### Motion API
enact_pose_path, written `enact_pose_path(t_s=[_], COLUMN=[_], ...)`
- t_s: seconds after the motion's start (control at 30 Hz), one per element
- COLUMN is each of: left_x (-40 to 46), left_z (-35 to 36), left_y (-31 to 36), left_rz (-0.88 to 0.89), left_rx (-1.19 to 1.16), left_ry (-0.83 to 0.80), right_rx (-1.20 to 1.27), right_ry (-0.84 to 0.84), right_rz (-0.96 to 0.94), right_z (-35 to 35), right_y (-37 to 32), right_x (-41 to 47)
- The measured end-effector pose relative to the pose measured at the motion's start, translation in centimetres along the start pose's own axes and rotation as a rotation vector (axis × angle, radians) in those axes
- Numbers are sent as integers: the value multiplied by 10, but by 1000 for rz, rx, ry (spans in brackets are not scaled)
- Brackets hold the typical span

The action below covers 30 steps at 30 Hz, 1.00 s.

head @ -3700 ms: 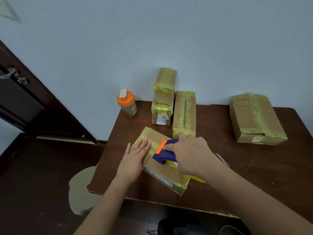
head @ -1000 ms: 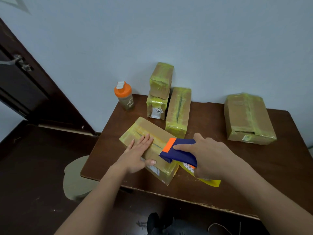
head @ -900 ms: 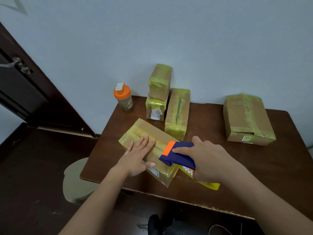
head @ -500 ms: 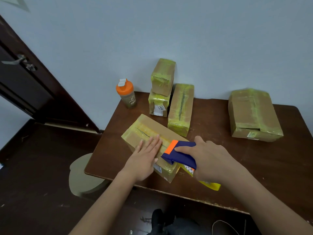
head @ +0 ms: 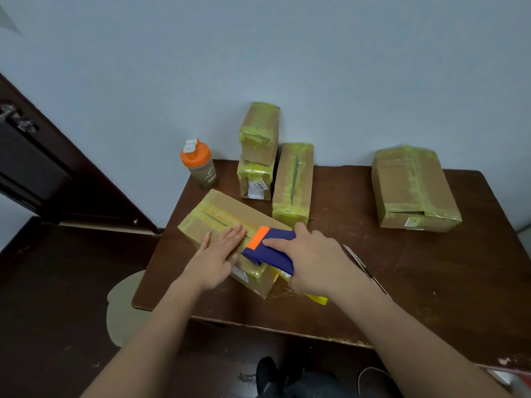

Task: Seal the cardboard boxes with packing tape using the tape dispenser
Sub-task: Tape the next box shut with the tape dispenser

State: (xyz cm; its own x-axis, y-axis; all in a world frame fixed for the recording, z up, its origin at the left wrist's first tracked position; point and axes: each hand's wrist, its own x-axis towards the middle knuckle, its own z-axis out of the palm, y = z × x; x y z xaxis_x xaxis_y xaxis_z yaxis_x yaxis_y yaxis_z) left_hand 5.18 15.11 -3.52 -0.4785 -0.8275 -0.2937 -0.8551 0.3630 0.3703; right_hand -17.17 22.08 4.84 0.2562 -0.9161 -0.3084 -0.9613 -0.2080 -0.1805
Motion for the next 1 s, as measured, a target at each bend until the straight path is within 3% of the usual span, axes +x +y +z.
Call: enact_pose_path(t_s=[0.73, 0.9, 1.0], left_x=[-1, -1, 3], left_z=[6, 11, 12], left_y=[6, 20, 23], left_rz=[-118, 55, 48], left_rx=[84, 135, 92], left_ry=[-45, -45, -60], right_rx=[25, 47, 62], right_ry=[1, 5, 6], right_rz=[-47, -7, 7], right_z=[14, 20, 20], right_y=[31, 39, 43], right_x=[-32, -37, -39])
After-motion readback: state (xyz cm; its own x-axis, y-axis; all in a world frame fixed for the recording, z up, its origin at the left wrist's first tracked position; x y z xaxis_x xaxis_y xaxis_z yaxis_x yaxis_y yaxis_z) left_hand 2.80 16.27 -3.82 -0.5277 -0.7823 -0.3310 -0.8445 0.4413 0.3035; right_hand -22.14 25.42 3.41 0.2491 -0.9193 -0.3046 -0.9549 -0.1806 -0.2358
